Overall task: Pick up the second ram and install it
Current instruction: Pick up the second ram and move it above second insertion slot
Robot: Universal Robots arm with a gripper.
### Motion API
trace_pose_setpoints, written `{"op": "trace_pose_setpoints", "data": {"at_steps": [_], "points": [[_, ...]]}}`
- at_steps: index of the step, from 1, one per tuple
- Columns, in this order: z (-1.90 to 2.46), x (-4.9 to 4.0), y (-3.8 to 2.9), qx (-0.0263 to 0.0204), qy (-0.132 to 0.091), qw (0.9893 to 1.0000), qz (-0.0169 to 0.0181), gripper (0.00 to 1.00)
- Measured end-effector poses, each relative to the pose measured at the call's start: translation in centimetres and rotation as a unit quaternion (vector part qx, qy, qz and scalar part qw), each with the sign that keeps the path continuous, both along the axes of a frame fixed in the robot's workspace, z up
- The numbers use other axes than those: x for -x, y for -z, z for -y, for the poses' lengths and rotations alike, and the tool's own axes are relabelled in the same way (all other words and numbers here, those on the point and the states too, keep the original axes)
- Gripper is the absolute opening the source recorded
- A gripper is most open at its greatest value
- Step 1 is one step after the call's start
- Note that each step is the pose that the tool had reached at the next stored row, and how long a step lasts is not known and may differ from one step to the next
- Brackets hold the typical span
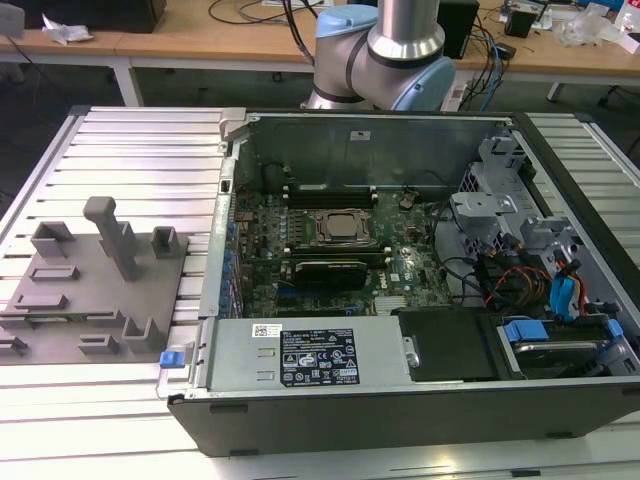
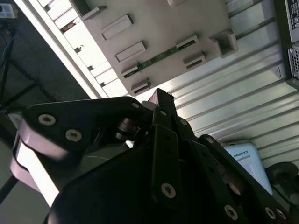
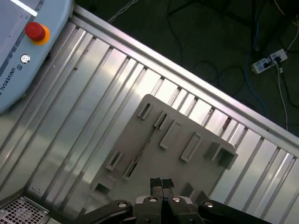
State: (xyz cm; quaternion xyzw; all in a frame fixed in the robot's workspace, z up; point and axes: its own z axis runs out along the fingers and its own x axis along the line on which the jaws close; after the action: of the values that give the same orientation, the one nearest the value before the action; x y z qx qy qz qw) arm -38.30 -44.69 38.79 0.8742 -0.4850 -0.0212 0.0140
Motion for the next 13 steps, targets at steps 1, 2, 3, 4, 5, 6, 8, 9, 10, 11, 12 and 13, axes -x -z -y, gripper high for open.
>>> {"op": "trace_pose_setpoints", "data": {"at_steps": [1,2,3,4,5,6,8,9,10,11,12,13], "points": [[0.0,0.0,0.0,0.0,-0.013,0.9999,0.0,0.11],[0.0,0.0,0.0,0.0,-0.021,0.9998,0.0,0.11],[0.0,0.0,0.0,0.0,-0.036,0.9994,0.0,0.11],[0.0,0.0,0.0,0.0,-0.047,0.9989,0.0,0.11],[0.0,0.0,0.0,0.0,-0.052,0.9986,0.0,0.11],[0.0,0.0,0.0,0.0,-0.052,0.9986,0.0,0.11],[0.0,0.0,0.0,0.0,-0.05,0.9988,0.0,0.11],[0.0,0.0,0.0,0.0,-0.05,0.9988,0.0,0.11],[0.0,0.0,0.0,0.0,-0.05,0.9988,0.0,0.11],[-0.01,0.0,0.01,0.0,-0.044,0.999,0.0001,0.11],[-0.01,0.0,0.0,0.0,-0.032,0.9995,0.0,0.11],[-0.01,0.0,0.0,0.0001,-0.025,0.9997,0.0,0.11]]}}
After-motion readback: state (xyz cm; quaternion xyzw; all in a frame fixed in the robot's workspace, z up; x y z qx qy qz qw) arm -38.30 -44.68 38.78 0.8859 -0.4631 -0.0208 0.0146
